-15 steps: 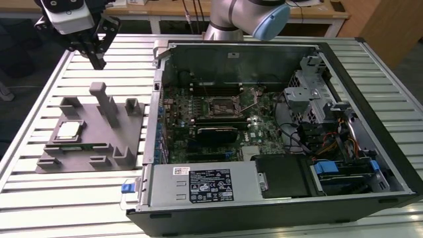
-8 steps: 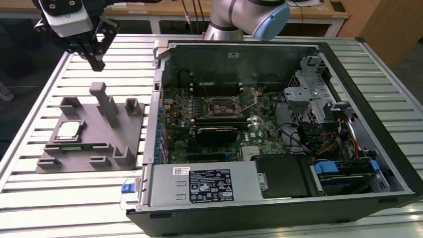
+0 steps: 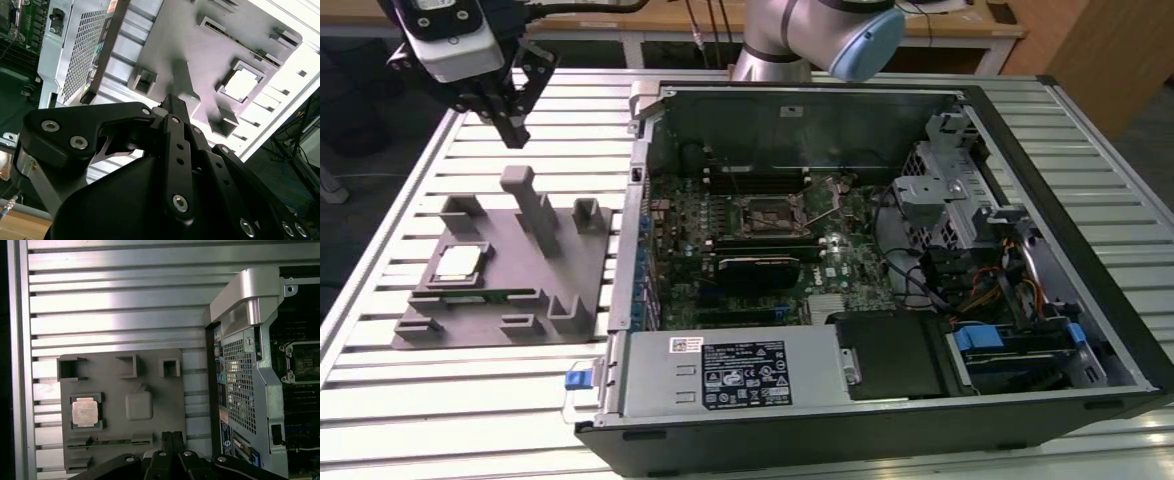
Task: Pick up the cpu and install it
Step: 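Reach for the cpu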
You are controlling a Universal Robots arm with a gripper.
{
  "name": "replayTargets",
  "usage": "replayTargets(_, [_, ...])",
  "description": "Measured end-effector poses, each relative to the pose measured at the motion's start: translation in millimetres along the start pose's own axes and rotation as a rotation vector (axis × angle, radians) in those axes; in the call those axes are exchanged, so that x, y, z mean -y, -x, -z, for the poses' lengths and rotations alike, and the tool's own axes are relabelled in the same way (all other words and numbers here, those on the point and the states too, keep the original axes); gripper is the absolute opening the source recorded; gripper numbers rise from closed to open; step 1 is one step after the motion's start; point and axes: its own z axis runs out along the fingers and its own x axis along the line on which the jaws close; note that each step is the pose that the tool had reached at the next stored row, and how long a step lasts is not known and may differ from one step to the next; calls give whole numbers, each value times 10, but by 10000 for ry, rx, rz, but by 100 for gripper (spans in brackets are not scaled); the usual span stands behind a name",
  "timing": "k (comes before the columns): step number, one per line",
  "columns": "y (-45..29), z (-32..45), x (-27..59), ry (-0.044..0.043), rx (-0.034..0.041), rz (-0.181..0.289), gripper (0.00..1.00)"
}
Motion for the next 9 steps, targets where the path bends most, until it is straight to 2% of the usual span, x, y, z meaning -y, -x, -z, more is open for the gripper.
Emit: replayTargets(9, [-79, -86, 7, 0, 0, 0, 11])
